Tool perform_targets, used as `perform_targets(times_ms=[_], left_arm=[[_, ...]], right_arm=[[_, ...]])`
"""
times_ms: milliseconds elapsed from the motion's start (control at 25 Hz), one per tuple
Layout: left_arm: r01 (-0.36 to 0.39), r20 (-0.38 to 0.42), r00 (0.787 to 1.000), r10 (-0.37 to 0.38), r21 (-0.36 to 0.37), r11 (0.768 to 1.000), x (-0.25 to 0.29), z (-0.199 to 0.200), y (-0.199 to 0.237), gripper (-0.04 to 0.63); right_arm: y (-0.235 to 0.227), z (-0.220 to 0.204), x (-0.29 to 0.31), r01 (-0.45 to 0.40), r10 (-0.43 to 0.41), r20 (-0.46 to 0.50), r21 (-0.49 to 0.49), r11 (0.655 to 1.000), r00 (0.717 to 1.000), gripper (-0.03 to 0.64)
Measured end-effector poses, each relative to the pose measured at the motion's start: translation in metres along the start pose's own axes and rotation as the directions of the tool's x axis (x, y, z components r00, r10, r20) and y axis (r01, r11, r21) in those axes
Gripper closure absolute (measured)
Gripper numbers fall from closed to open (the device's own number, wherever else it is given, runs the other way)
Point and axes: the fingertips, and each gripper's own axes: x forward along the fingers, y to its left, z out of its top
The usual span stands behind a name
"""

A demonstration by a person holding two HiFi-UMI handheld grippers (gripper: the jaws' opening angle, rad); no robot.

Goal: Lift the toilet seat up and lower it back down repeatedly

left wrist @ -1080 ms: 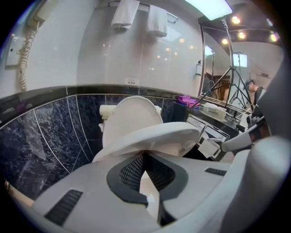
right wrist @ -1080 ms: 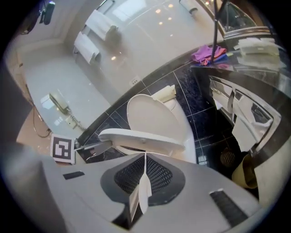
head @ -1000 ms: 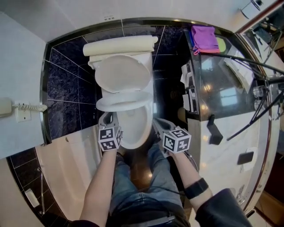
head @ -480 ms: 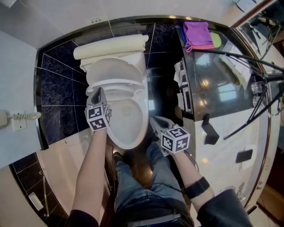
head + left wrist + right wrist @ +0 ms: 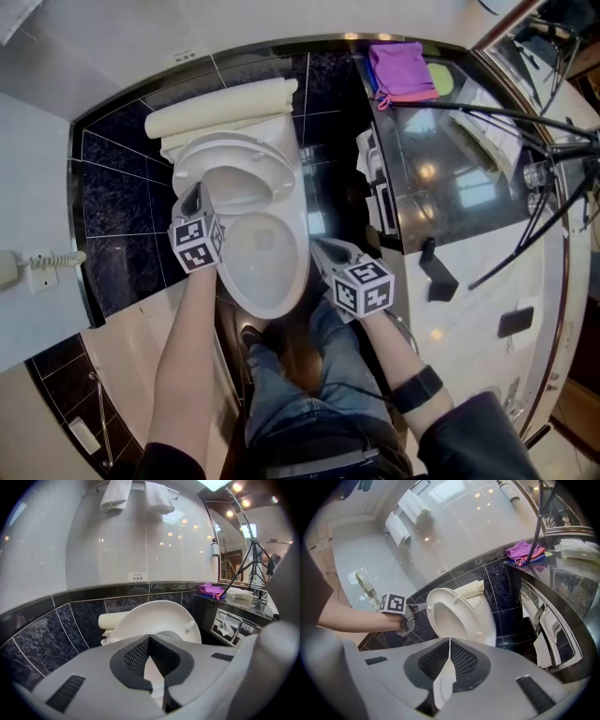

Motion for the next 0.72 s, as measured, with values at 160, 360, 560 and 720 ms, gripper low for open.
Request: perform_targets(times_ms=[160,360,560,720], left_arm=[[0.021,-0.018,1.0,-0.021,0.014,1.0,-0.027,-0.006,-0.005,0.595],[0.059,-0.021,0.998,-0.059,0.03,0.998,-0.08,-0.006,-0.014,0.595],[0.093,-0.009,0.996,-0.092,0.089,0.992,-0.143,-0.001,-0.019,0.595],[0.124,0.008,0.992,-0.125,0.097,0.988,-0.19,0.008,-0.021,0.595]], right_arm=[[0.013,0.005,-0.002,0.003,-0.003,0.004,-0.034,0.999,1.0,0.592],[0.035,0.015,-0.009,0.012,-0.011,0.015,-0.091,0.996,1.0,0.592],[0.059,0.026,-0.027,0.037,-0.031,0.036,-0.17,0.985,0.999,0.592],[0.073,0.029,-0.045,0.072,-0.063,0.052,-0.208,0.976,0.997,0.592]])
